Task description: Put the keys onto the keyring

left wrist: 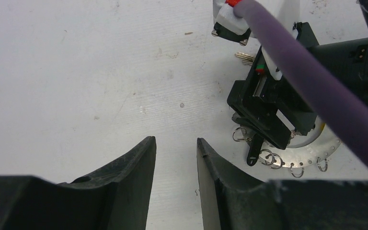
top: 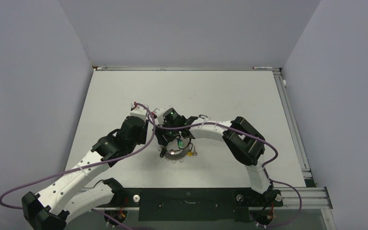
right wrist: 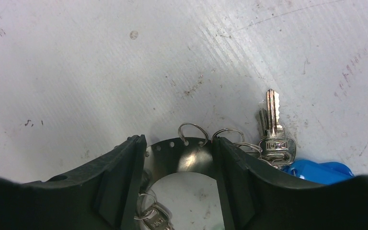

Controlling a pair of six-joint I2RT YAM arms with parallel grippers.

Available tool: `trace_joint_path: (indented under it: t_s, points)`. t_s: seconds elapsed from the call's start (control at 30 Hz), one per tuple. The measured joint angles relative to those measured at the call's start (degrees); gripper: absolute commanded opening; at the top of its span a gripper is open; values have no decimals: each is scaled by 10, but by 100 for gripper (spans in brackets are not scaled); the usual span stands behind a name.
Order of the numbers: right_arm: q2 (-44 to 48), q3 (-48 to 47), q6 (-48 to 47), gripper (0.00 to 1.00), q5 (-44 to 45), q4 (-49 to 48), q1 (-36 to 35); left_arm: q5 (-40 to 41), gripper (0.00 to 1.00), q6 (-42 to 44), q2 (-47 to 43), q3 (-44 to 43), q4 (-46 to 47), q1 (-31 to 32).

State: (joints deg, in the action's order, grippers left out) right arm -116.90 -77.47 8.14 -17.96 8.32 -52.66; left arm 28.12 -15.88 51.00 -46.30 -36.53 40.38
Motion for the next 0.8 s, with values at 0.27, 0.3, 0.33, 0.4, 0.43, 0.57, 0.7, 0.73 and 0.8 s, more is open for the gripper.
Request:
trace_joint_path:
  t_s: [0.27, 0.3, 0.33, 0.4, 0.43, 0.57, 0.7, 0.73, 0.8]
  points:
    - [1, -7, -3, 55, 24, 13, -14, -1, 34, 0, -2, 1, 0, -5]
    - [1, -9, -4, 55, 26, 16, -14, -1, 34, 0, -3, 1, 0, -6]
    - [1, -11, -6, 55, 28, 18, -15, -1, 33, 0, -5, 1, 0, -7]
    - [1, -16, -10, 55, 32, 25, -15, 0, 33, 0, -9, 1, 0, -8]
    - [0, -19, -12, 55, 33, 29, -15, 0, 33, 0, -11, 1, 0, -8]
    - [0, -27, -16, 55, 30, 30, -15, 4, 33, 0, -24, 1, 0, -10]
    - [0, -30, -18, 55, 27, 29, -18, 17, 33, -1, -52, 7, 6, -17]
    - [0, -30, -19, 55, 27, 29, -18, 19, 34, -2, -62, 9, 7, -19]
    - [0, -34, -20, 55, 27, 30, -19, 28, 34, -2, -79, 11, 8, -21]
